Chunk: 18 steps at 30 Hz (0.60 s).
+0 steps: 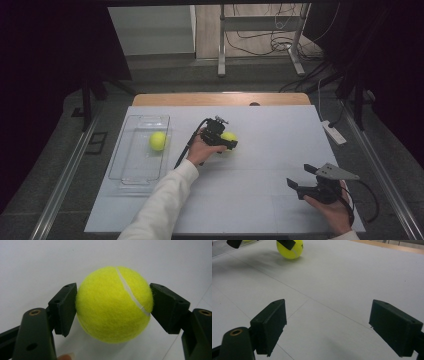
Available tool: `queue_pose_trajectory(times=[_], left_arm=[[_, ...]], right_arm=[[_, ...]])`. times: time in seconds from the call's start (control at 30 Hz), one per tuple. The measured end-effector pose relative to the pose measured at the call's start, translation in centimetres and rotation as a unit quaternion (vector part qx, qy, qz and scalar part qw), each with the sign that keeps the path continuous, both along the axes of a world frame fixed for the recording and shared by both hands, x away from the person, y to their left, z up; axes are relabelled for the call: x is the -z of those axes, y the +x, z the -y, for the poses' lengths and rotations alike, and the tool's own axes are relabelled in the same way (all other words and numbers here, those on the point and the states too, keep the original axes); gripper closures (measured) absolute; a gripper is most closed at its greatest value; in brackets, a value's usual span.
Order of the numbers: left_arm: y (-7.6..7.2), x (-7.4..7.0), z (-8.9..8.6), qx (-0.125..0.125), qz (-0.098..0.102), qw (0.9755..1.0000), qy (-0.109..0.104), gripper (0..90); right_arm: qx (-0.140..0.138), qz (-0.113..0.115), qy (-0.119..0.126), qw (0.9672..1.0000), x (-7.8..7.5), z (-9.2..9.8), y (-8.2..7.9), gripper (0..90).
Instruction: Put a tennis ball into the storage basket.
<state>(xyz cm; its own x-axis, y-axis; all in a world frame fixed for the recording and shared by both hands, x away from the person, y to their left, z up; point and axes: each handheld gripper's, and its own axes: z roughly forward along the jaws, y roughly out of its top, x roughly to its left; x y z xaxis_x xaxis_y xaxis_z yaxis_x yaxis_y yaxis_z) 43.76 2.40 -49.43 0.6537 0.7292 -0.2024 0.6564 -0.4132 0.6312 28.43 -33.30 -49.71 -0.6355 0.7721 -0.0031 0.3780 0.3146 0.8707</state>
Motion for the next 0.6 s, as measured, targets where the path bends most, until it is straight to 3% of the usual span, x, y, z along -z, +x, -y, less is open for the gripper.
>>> queue_pose_trajectory(times=[0.6], left_arm=[[-2.3,-2.2,-1.9,0.003,0.037,0.9989,-0.03,27.1]], right_arm=[[0.002,0.0,-0.002,1.0,0.0,-0.1,-0.1,14.8]])
